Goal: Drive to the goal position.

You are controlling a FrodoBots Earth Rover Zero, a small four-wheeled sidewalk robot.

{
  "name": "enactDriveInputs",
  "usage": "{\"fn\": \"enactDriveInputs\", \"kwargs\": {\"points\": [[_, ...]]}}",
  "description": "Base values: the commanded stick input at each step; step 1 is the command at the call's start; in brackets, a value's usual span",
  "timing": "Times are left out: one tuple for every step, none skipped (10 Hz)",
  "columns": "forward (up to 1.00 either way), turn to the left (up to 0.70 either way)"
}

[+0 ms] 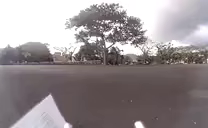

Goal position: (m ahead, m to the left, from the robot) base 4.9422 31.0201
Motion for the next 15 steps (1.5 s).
{"fn": "enactDriveInputs", "kwargs": {"points": [[0.0,0.94],[0.0,0.93],[0.0,0.97],[0.0,0.99],[0.0,1.0],[0.0,1.0],[0.0,1.0],[0.0,1.0],[0.0,1.0],[0.0,1.0],[0.0,1.0],[0.0,1.0],[0.0,1.0],[0.0,1.0],[0.0,1.0]]}}
